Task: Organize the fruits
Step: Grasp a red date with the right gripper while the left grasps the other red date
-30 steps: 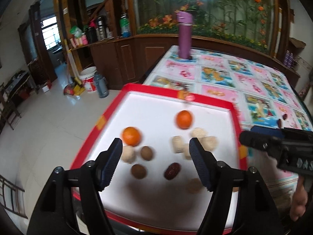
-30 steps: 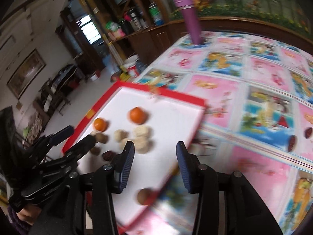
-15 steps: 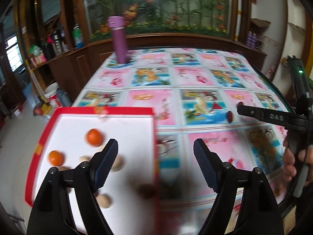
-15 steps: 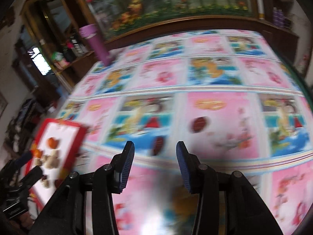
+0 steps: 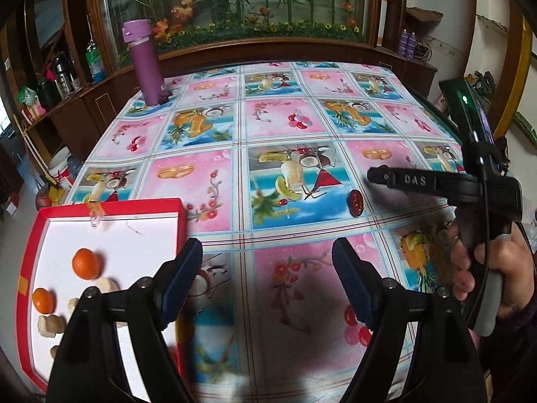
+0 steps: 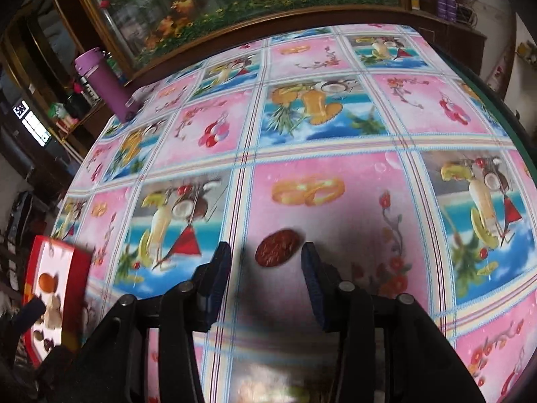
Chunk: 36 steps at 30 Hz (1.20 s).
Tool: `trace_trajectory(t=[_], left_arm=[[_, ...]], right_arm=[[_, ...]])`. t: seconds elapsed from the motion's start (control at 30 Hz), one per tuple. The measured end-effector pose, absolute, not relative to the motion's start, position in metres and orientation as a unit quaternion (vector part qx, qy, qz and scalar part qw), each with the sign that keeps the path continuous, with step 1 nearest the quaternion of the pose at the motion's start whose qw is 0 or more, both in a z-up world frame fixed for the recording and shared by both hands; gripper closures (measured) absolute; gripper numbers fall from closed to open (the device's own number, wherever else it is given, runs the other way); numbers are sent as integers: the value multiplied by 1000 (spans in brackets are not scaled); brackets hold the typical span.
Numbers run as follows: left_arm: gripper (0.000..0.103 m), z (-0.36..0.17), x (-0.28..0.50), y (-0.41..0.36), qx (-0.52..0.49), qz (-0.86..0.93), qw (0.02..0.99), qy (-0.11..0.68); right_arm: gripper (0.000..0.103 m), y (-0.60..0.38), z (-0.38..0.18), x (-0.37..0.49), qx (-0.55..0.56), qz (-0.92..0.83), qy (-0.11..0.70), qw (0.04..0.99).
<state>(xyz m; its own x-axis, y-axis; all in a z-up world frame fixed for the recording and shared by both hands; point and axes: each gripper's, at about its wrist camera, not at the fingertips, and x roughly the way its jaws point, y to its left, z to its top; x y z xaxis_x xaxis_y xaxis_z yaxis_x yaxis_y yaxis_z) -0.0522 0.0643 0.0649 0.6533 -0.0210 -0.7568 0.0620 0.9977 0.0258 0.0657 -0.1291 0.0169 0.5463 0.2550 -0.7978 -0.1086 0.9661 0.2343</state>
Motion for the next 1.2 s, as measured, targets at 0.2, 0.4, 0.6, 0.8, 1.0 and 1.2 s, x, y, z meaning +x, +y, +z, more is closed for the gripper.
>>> trace_trajectory(t=[0.2,0.4,0.6,0.8,1.0,1.2], left_arm=[[23,60,-42,54,18,-39,905,423],[23,49,-24,30,7,-67,899,433],[24,32,3,0,8,-79,893,444],[49,17,25,-10,4,-72,884,462],[63,12,30,-14,7,-65,885,460],[85,12,31,-14,1,-71,886,458]], right_arm=[[81,-135,18,61,61,102,456,882],[81,-166,17,47,80,109,461,877],[81,-178,16,31,79,120,452,881],[81,-178,16,30,79,131,447,881],[81,-172,16,27,66,136,445,882],[81,-169,16,23,74,144,452,877]])
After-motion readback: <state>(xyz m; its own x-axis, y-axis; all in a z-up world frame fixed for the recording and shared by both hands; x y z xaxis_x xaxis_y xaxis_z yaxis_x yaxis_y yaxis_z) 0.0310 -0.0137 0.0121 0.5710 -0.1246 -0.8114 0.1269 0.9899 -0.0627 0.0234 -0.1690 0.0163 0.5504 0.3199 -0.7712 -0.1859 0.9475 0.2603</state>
